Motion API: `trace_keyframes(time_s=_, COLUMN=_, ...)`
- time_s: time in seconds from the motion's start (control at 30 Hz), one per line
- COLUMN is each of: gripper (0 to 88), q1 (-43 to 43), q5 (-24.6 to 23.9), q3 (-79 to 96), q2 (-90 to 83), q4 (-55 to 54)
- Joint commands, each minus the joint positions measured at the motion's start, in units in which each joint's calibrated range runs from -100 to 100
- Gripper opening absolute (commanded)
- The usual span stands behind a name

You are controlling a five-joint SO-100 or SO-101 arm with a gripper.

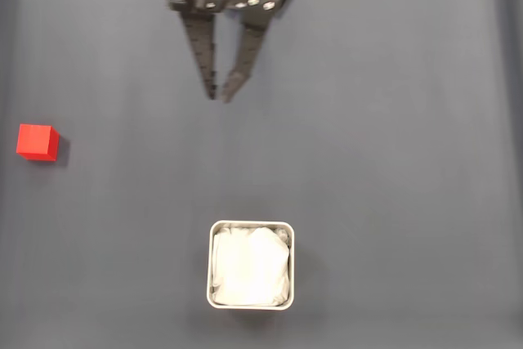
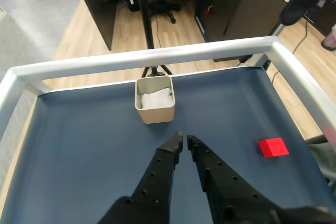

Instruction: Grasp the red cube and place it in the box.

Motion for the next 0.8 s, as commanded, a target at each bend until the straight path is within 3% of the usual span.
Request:
trace_keyframes(time_s=0.0, gripper=0.0, q1=4.26, q5=0.54, q3=-4.24, q2=2.13, q4=0.77)
trace_keyframes(time_s=0.77, gripper=0.8, q1=21.52, q5=0.20, q3=-13.18, q2=16.95, q4=-0.95)
